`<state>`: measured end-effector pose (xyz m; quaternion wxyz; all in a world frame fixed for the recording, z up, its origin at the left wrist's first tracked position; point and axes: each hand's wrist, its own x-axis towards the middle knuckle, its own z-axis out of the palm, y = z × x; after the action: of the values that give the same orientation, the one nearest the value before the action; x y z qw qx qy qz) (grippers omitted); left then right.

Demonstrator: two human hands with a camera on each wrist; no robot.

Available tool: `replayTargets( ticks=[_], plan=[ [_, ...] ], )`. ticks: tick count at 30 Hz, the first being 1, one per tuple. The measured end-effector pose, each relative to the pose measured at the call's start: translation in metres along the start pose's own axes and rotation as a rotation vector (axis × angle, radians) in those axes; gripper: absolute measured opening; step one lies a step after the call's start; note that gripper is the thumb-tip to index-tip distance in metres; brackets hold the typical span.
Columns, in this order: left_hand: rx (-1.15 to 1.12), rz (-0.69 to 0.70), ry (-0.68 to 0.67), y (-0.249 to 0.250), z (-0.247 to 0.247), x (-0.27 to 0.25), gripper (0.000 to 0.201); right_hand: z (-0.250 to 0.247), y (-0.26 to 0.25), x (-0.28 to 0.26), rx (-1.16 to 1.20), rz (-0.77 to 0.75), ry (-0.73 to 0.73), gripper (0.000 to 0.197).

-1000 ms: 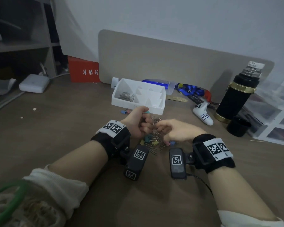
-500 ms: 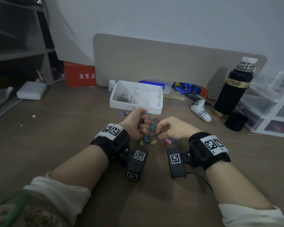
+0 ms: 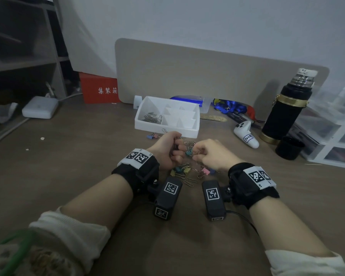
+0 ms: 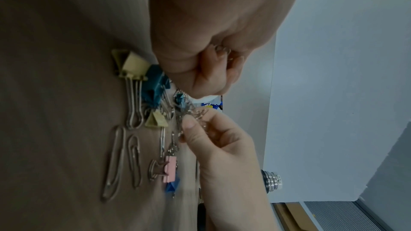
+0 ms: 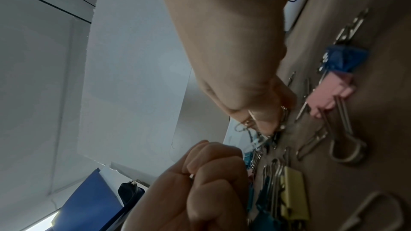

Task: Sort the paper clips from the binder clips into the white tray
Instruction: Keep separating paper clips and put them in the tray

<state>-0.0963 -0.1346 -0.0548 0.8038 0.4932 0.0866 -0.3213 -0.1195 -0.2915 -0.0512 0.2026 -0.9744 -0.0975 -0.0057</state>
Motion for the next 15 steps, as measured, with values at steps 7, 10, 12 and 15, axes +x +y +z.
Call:
replayTargets(
  ticks=[7,10,12,15],
  plan=[
    [0.009,-0.003,-0.023,0.0003,0.0012,-0.0025,0.037,-0.0012,0.002,0.0007,0.125,-0.016,0.184,0.011],
    [0.007,-0.006,-0.03,0.0006,0.002,-0.0029,0.036,-0.0011,0.0026,0.0012,0.164,-0.017,0.219,0.018],
    [0.005,-0.005,-0.029,0.0008,0.0022,-0.0025,0.036,-0.0018,0.0017,0.0013,0.17,-0.023,0.244,0.024],
    [0.004,-0.003,-0.024,0.0003,0.0026,-0.0029,0.036,-0.0033,0.001,0.0015,0.196,-0.02,0.299,0.013]
  ],
)
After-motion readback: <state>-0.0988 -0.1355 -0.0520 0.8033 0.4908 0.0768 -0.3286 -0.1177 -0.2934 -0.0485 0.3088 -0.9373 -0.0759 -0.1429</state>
